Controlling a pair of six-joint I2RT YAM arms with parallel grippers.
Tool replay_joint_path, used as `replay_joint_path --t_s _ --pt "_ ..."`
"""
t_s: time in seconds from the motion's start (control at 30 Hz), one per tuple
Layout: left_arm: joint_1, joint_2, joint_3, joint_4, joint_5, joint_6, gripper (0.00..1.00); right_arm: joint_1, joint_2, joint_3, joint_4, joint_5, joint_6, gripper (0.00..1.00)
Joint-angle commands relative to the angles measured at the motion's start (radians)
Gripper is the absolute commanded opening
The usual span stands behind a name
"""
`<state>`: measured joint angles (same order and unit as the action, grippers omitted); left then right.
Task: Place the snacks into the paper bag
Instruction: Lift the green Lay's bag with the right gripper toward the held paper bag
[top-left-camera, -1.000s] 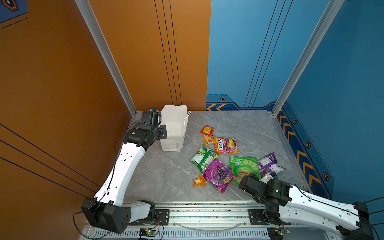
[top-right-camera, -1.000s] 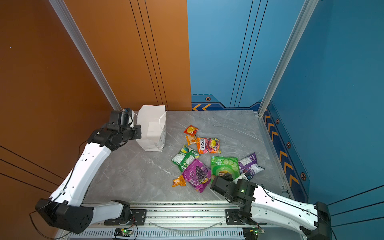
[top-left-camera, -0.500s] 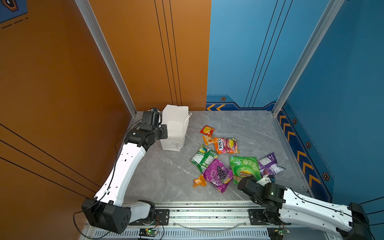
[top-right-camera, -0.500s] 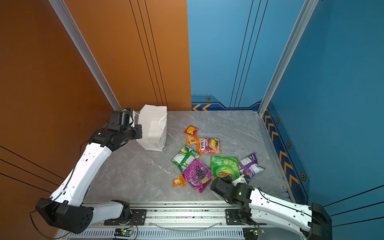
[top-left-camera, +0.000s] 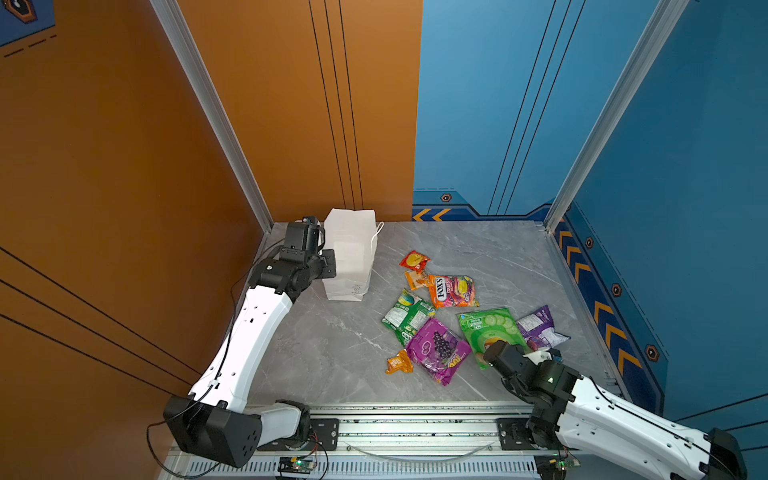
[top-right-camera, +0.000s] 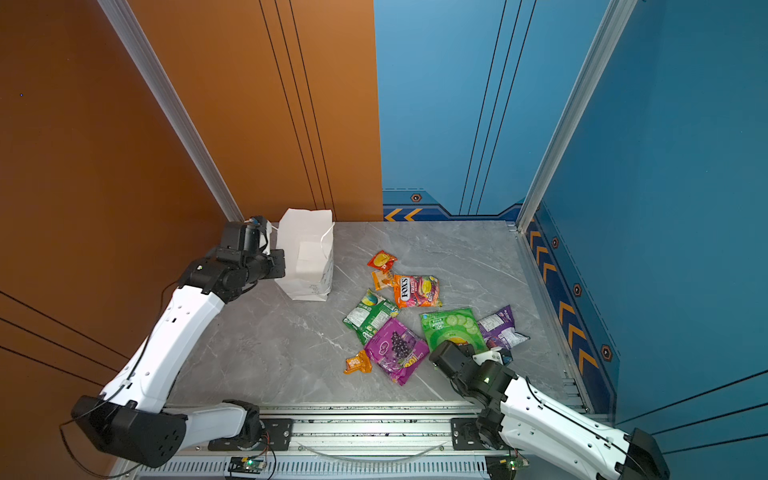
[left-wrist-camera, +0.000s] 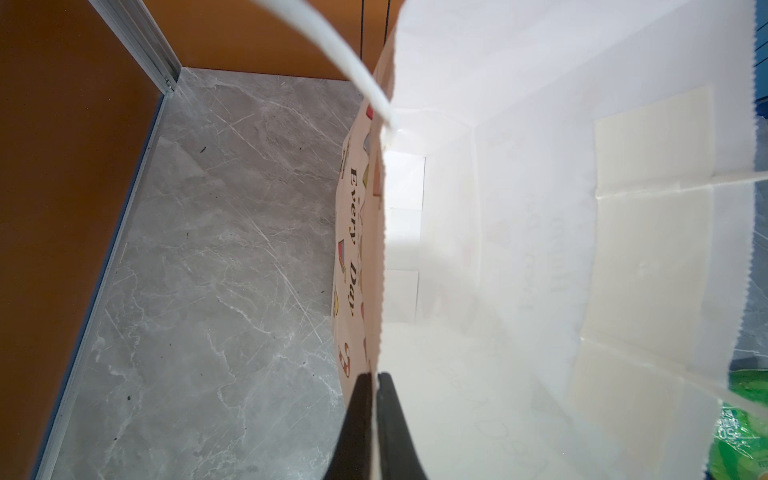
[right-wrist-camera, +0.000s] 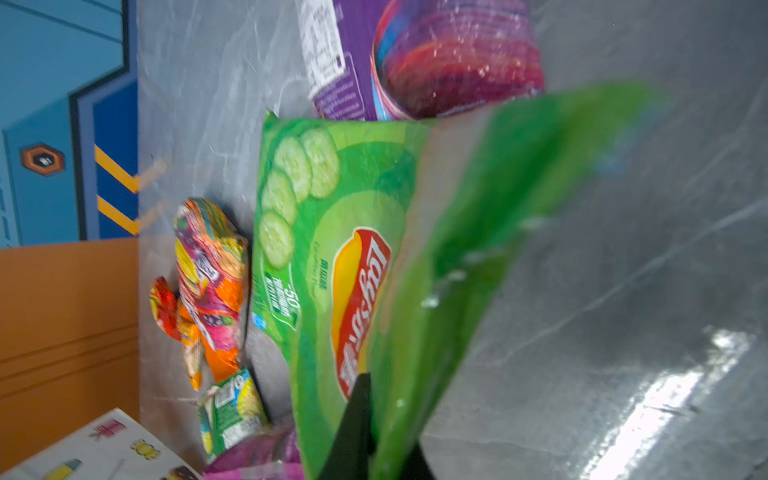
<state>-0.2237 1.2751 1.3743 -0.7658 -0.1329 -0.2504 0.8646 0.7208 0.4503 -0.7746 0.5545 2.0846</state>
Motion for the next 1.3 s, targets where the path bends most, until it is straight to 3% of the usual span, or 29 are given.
replay_joint_path --t_s 0.0,0.13,0.37,0.47,0.6,0.8,0.97,1.17,1.27 --pt "-0.005 -0.014 -0.012 0.016 0.014 0.013 0.0 -0.037 -0.012 0.072 -0.064 0.03 -0.082 0.01" --pt "-0.005 -0.015 -0.012 0.02 0.042 0.018 0.0 -0.109 0.004 0.184 -0.111 0.054 -0.276 0.0" --pt "-0.002 -0.019 -0.012 0.026 0.084 0.027 0.0 -0.265 0.145 0.492 -0.114 0.01 -0.791 0.0" --pt "-0.004 -0.022 -0.012 0.032 0.108 0.028 0.0 -0.272 0.254 0.668 -0.115 -0.014 -1.004 0.0" --pt "-0.006 -0.026 -0.011 0.036 0.13 0.031 0.0 -0.272 0.367 0.87 -0.093 -0.073 -1.2 0.0" --pt "-0.017 -0.032 -0.016 0.046 0.158 0.039 0.0 -0.219 0.531 1.192 -0.049 -0.161 -1.429 0.0" --pt "-0.041 -0.034 -0.016 0.046 0.17 0.052 0.0 -0.103 0.724 1.547 -0.107 -0.096 -1.622 0.0" --pt "-0.056 -0.044 -0.016 0.052 0.204 0.07 0.0 -0.035 0.934 1.927 -0.166 -0.062 -1.788 0.0" --pt "-0.073 -0.065 -0.031 0.075 0.219 0.084 0.0 0.018 1.027 2.087 -0.193 0.037 -1.88 0.0"
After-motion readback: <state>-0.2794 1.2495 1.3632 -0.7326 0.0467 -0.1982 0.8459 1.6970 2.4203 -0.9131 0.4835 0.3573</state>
